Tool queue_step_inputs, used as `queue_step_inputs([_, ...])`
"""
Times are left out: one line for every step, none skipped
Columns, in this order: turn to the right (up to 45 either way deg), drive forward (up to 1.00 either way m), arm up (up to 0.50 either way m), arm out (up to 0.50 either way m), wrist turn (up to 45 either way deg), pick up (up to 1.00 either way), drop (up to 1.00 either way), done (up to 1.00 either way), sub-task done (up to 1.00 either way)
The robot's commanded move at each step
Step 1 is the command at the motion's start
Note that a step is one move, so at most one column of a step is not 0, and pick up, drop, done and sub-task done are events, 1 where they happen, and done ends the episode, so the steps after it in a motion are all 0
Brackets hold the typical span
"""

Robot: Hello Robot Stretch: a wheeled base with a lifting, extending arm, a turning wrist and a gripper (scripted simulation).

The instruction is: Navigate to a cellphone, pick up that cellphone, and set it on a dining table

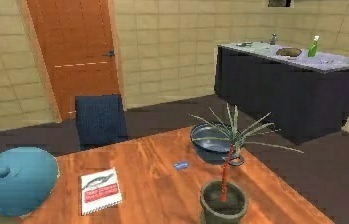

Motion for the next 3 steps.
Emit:
queue_step_inputs([-36.0, 0.0, 0.0, 0.0, 0.0, 0.0, 0.0, 0.0, 0.0])
queue_step_inputs([30.0, 0.0, 0.0, 0.0, 0.0, 0.0, 0.0, 0.0, 0.0])
queue_step_inputs([-18.0, 0.0, 0.0, 0.0, 0.0, 0.0, 0.0, 0.0, 0.0])
